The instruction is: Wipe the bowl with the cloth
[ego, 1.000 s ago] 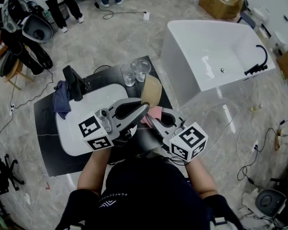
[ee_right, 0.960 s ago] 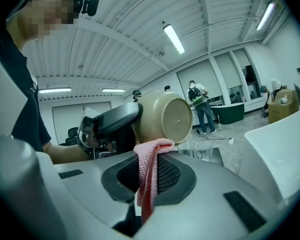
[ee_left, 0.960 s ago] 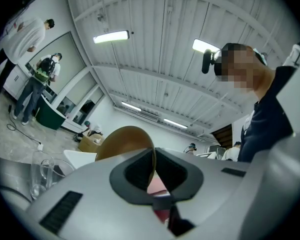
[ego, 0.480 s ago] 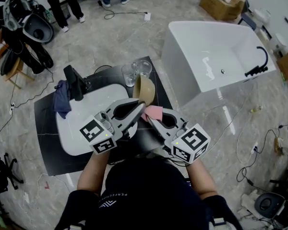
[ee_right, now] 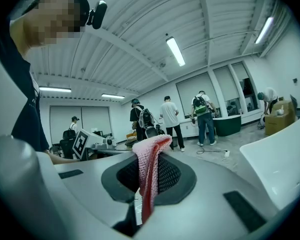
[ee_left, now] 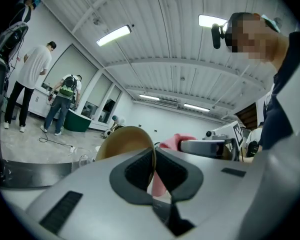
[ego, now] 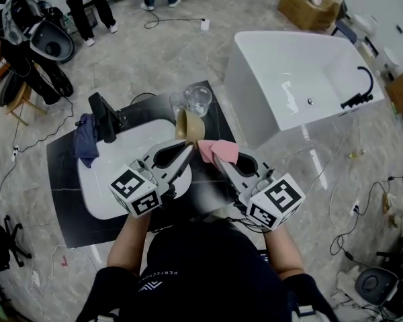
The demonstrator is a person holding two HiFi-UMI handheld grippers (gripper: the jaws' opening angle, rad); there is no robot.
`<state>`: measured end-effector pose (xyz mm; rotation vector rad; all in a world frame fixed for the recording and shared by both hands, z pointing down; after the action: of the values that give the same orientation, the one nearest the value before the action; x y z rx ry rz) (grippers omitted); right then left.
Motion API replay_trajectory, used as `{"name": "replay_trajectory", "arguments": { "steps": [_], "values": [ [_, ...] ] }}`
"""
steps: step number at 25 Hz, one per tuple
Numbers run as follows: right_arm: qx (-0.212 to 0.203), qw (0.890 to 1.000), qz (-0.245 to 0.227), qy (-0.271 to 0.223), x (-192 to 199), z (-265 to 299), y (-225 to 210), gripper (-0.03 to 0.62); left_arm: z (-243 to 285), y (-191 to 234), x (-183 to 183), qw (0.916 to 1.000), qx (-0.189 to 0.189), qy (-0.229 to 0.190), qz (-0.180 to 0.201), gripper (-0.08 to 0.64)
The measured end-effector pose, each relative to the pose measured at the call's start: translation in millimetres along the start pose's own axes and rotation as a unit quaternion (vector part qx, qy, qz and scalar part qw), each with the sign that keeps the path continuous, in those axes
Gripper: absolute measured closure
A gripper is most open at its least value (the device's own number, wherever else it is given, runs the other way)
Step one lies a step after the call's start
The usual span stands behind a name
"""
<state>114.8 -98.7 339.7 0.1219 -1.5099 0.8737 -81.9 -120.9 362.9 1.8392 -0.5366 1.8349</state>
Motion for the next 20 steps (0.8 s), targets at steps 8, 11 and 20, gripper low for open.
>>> {"name": "replay_trajectory", "arguments": {
  "steps": [8, 11, 20],
  "values": [
    [0.002, 0.999, -0.005, -0.036, -10, -2, -1, 0.549, 12, -6, 9, 0.9991, 0.023, 0.029, 0.019, 0.54],
    [0.013, 0.998, -0.017, -0.051, -11, -3, -4, 0.549, 17, -10, 12, 0.9982, 0.044, 0.035, 0.018, 0.54],
    [0.036, 0.997, -0.011, -0.061, -9, -8, -14, 0.549, 21, -34, 7, 0.9888, 0.143, 0.03, 0.032, 0.54]
  ]
}}
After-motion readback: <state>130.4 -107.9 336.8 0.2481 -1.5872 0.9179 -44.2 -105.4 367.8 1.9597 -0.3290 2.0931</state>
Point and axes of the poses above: the fingertips, and each gripper's own axes: z forward along the fingers, y to its left, x out of its underside, the point moved 9 cm from there along -z, backward along the fingers, and after that the axes turned 15 degrees about z, right-handed, at the moved point
